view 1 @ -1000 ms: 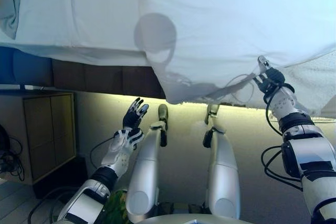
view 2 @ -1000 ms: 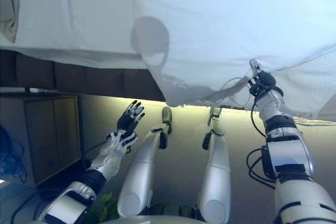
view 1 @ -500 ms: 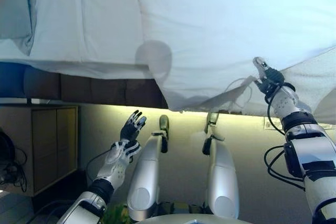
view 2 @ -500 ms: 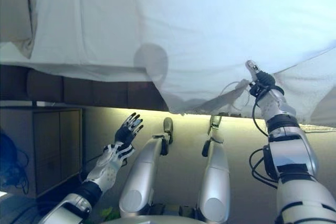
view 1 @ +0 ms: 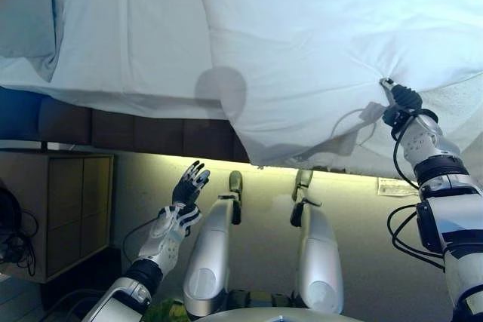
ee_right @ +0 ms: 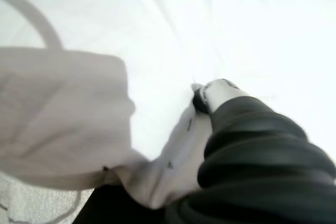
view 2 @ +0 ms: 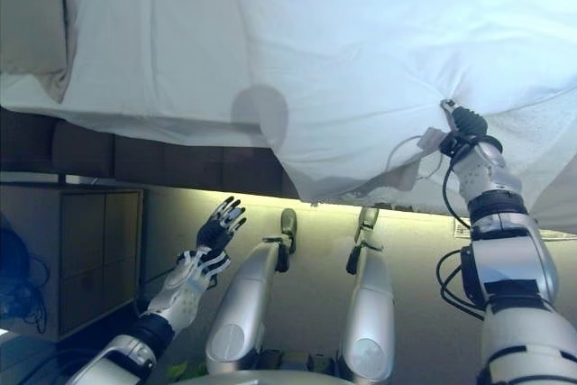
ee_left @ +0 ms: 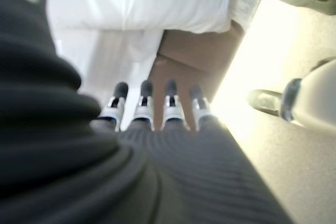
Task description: Make the bed neatly
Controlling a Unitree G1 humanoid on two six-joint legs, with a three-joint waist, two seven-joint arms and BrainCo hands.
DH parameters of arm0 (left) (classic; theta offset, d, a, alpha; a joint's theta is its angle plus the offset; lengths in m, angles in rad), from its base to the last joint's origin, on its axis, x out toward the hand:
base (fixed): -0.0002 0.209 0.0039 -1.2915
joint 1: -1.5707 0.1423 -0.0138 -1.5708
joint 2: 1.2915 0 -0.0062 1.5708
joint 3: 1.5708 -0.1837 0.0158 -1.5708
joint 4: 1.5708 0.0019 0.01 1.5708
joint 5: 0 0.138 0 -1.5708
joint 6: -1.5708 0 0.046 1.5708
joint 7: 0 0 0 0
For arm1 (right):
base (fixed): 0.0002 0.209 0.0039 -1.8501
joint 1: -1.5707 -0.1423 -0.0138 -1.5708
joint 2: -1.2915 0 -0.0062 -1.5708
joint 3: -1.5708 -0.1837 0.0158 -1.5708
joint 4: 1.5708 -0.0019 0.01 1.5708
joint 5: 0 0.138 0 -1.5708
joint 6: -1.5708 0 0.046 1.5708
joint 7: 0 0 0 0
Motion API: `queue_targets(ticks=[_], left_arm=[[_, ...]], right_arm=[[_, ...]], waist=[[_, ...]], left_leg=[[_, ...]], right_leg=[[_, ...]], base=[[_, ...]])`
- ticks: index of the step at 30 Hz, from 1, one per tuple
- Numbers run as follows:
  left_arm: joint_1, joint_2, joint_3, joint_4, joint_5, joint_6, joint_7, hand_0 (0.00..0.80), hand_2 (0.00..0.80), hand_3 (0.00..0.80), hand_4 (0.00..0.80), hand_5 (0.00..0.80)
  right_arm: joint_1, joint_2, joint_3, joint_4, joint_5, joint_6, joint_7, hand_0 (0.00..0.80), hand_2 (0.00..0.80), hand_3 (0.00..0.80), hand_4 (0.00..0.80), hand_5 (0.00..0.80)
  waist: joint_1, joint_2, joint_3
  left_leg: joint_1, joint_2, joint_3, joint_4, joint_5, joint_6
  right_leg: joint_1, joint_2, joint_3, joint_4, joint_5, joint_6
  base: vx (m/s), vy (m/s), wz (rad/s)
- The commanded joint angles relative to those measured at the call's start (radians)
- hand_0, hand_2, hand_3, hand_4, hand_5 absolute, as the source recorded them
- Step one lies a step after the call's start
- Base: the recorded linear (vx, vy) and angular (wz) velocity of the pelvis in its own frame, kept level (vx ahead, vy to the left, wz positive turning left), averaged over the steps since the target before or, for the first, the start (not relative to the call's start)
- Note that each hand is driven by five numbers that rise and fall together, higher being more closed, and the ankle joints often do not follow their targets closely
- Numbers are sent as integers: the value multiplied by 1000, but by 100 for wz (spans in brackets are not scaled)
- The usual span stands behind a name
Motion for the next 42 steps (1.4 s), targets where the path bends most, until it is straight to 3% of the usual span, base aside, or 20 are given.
queue_targets(ticks=[1, 7, 16, 21, 27, 34, 42], left_arm=[[31, 25, 4, -90, -15, -44, -28, 0, 0, 0, 0, 0], [1, 44, -18, -187, -14, -22, -21, 0, 0, 0, 0, 0], [-79, 23, -107, -257, -100, 180, 32, 0, 0, 0, 0, 0], [-115, -28, -129, -201, -104, 249, 116, 0, 0, 0, 0, 0], [-90, -144, -74, -59, -366, 348, 59, 0, 0, 0, 0, 0], [-80, -262, -54, 22, -644, 459, -22, 0, 0, 0, 0, 0], [-158, -328, -78, 72, -812, 452, -19, 0, 0, 0, 0, 0]], right_arm=[[-92, -61, 38, -113, 14, -73, 70, 800, 800, 800, 800, 800], [-63, -42, 56, -144, 13, -61, 90, 800, 800, 800, 800, 800], [-85, 7, 87, -161, 26, -50, 79, 800, 800, 800, 800, 800], [-46, 58, 127, -244, 8, -9, 40, 800, 800, 800, 800, 800], [40, 112, 148, -386, 17, 27, 17, 800, 800, 800, 800, 800], [47, 153, 157, -408, 5, 49, 2, 800, 800, 800, 800, 800], [18, 190, 167, -395, 10, 47, -37, 800, 800, 800, 800, 800]], waist=[[18, -9, 0], [13, -19, -2], [4, -32, -37], [-14, -58, -78], [-34, -98, -139], [-45, -121, -185], [-46, -131, -186]], left_leg=[[59, 13, 2, -64, 65, -13], [152, 25, 22, -155, 97, -20], [251, 38, 26, -316, 148, -31], [313, 50, 29, -384, 161, -37], [382, 64, 49, -418, 154, -43], [437, 68, 55, -443, 140, -44], [447, 64, 37, -460, 138, -45]], right_leg=[[90, 8, -45, 77, -100, -13], [176, 11, -56, 3, -76, -1], [259, 34, -62, -116, -36, 17], [311, 50, -56, -166, -32, 17], [393, 53, -59, -209, -38, 16], [448, 57, -49, -238, -39, 19], [463, 51, -45, -255, -31, 28]], base=[[36, 14, -4], [40, 9, -4], [19, -1, -1], [12, 0, -1], [68, -26, -9], [92, -16, -4], [8, -4, 0]])
